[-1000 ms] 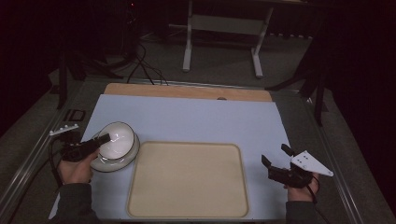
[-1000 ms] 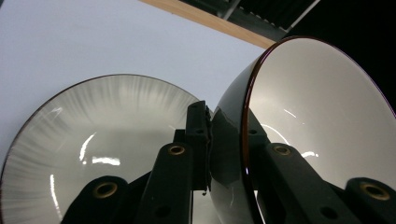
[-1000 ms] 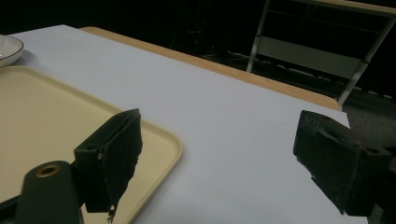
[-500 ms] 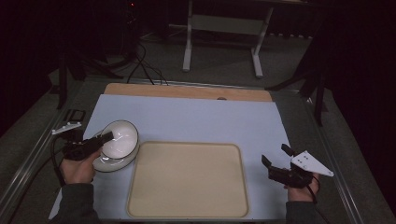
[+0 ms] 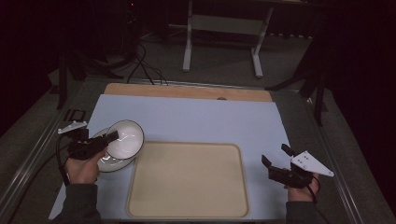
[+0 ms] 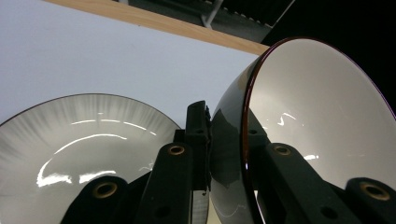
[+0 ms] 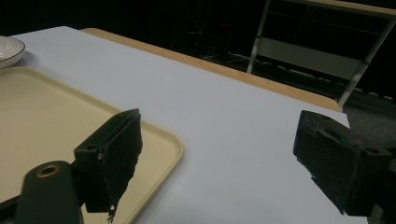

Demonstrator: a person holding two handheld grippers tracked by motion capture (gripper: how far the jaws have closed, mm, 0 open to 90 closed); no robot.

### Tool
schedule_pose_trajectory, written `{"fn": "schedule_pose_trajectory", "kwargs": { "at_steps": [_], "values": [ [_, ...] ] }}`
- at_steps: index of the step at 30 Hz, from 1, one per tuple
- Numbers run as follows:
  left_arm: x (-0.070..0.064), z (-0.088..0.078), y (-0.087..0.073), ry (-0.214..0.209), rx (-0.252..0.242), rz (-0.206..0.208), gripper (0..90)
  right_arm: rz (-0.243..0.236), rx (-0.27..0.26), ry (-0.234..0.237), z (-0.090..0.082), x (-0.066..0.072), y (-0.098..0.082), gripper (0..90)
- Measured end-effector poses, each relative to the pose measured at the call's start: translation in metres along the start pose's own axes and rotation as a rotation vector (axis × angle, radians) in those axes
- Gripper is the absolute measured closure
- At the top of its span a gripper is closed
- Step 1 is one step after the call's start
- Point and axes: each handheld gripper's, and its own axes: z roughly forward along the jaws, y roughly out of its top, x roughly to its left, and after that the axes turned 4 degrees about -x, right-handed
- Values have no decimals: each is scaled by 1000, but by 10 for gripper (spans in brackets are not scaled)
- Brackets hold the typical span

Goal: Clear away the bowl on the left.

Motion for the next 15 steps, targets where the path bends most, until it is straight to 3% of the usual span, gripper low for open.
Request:
{"fn": "schedule_pose_trajectory", "kwargs": {
  "at_steps": [15],
  "values": [
    [-20,7,0,-45,15,34,797,0,-1,0,0,0,0,150]
  ]
}}
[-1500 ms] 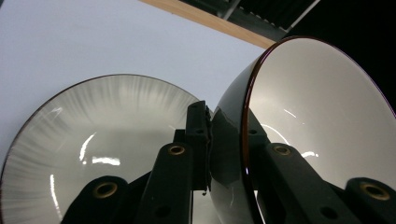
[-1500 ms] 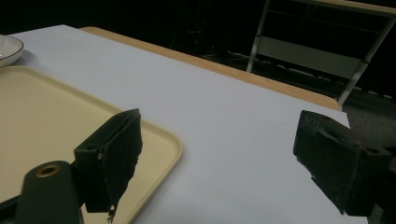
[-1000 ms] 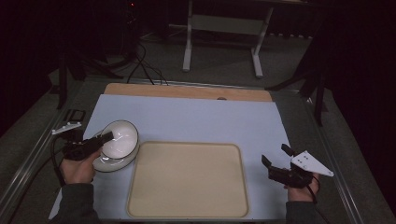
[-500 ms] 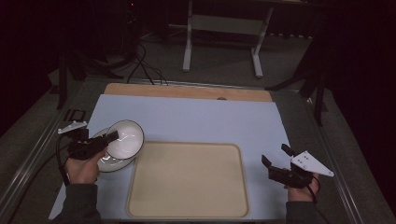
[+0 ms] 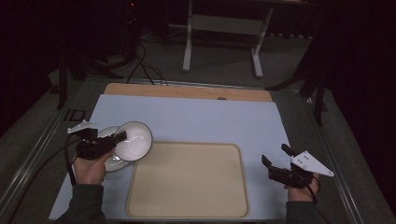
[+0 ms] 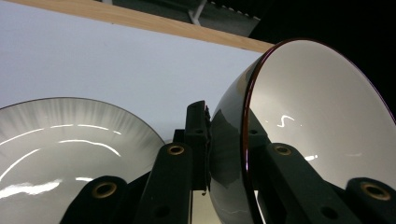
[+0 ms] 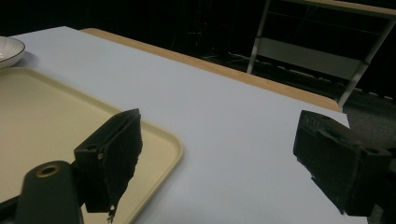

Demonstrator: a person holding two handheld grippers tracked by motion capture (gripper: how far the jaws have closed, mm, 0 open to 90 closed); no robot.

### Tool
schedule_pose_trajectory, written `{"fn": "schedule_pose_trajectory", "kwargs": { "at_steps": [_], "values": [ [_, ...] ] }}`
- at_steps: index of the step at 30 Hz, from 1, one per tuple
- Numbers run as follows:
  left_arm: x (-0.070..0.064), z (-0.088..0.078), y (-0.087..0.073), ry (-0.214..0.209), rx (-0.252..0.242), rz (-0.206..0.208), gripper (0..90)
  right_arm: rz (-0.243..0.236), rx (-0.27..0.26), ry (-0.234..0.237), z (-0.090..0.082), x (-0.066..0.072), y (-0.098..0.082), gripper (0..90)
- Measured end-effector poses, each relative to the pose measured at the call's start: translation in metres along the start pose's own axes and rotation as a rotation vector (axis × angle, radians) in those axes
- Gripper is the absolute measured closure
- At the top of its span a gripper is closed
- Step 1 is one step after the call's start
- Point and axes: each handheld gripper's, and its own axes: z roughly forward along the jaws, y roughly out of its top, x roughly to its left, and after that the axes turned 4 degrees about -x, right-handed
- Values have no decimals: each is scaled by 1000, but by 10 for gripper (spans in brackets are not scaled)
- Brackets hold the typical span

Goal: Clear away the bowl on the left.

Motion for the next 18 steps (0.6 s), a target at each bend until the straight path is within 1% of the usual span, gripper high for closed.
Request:
{"fn": "schedule_pose_trajectory", "kwargs": {
  "at_steps": [7,9,18],
  "values": [
    [-6,2,-1,-9,1,9,797,0,0,0,0,0,0,151],
    [-10,5,-1,-13,11,16,797,0,0,0,0,0,0,151],
    [-18,10,-3,-28,22,29,797,0,0,1,0,0,0,150]
  ]
}}
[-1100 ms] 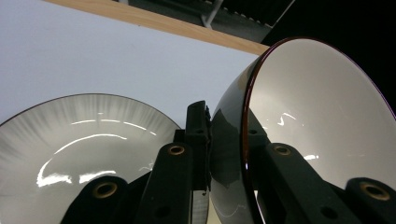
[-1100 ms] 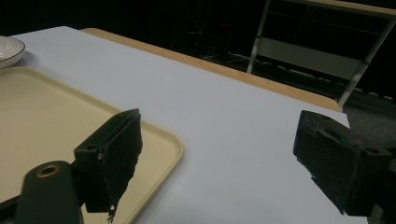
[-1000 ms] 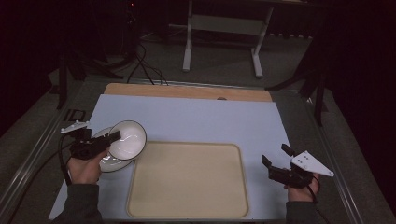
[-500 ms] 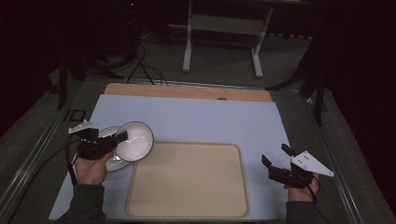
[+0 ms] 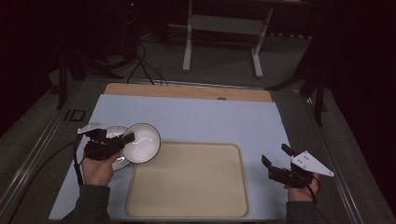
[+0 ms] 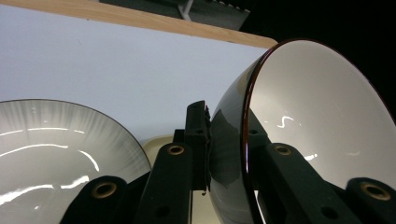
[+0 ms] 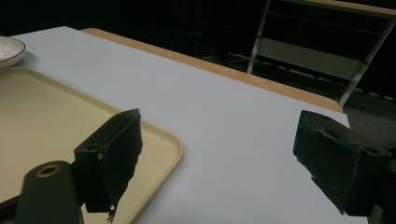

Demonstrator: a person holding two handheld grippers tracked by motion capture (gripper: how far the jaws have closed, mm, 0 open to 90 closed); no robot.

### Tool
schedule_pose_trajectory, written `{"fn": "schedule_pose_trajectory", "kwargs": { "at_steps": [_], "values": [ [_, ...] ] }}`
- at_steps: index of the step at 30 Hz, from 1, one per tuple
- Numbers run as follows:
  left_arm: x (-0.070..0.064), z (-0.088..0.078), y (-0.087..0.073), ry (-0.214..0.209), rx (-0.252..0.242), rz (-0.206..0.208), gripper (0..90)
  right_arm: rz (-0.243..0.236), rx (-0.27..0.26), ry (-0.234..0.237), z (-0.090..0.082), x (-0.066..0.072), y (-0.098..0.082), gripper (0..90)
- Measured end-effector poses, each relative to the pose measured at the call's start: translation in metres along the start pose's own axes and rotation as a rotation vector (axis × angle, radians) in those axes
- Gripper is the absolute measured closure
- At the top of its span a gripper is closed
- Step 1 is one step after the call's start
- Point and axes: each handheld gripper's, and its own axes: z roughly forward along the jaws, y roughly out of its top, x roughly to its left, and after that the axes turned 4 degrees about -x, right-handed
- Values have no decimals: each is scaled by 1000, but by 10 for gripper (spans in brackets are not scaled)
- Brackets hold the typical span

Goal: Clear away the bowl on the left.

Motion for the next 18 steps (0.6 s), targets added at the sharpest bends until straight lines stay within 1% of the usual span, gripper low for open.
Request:
{"fn": "schedule_pose_trajectory", "kwargs": {
  "at_steps": [2,7,18],
  "values": [
    [-1,1,-1,-7,8,1,796,0,0,0,0,0,0,150],
    [-4,4,-2,-6,13,4,796,-1,0,0,0,0,0,151],
    [-12,11,-4,-20,28,15,795,-1,0,1,0,0,0,150]
  ]
}}
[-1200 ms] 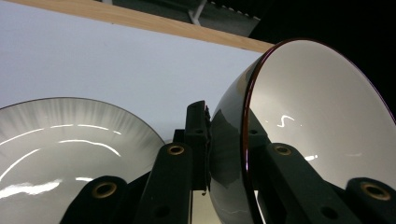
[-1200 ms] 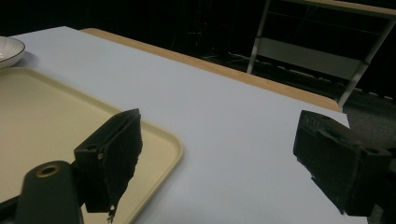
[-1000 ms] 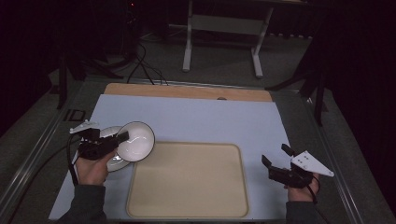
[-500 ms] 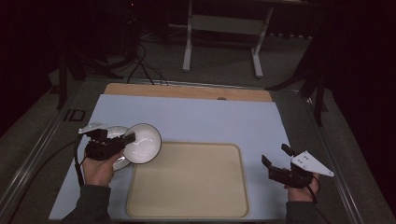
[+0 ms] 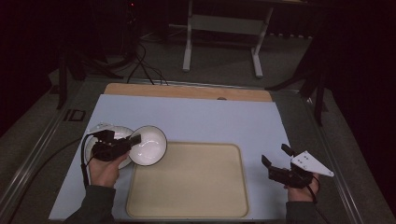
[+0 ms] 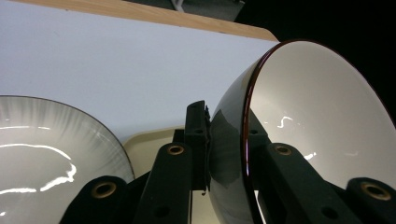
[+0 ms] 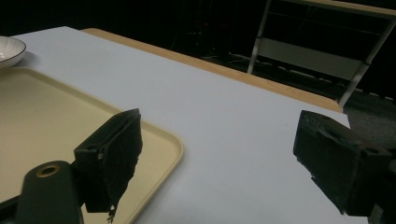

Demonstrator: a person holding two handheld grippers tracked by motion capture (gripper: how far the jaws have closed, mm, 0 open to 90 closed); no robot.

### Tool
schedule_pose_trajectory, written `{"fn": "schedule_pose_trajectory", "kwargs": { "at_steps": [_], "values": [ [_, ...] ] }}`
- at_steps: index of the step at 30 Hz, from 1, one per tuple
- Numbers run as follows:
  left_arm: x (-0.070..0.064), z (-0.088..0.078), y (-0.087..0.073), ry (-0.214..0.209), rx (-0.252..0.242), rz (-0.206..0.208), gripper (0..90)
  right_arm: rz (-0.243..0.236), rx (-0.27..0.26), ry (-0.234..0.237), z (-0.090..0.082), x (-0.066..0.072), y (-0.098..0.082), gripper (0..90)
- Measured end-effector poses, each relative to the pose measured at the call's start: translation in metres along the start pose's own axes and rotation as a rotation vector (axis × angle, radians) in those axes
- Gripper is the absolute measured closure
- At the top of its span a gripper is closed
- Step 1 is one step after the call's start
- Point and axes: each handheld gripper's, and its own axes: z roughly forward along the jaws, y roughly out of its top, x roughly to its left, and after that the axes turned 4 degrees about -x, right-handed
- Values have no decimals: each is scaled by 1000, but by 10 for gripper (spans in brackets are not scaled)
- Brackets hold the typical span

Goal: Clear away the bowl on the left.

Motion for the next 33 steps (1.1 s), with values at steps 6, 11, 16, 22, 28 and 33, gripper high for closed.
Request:
{"fn": "schedule_pose_trajectory", "kwargs": {
  "at_steps": [6,11,16,22,28,33],
  "values": [
    [-4,4,-1,-5,8,5,795,-1,0,0,0,0,0,150],
    [-6,6,-2,-8,13,7,795,-1,0,0,0,0,0,151],
    [-9,10,-4,-9,22,13,795,-1,0,-1,0,0,0,150],
    [-12,13,-5,-10,30,21,795,-2,0,0,0,0,0,151],
    [-16,17,-7,-13,40,28,795,-2,0,0,0,0,0,150],
    [-19,20,-8,-17,49,37,795,-2,0,0,0,0,0,151]
  ]
}}
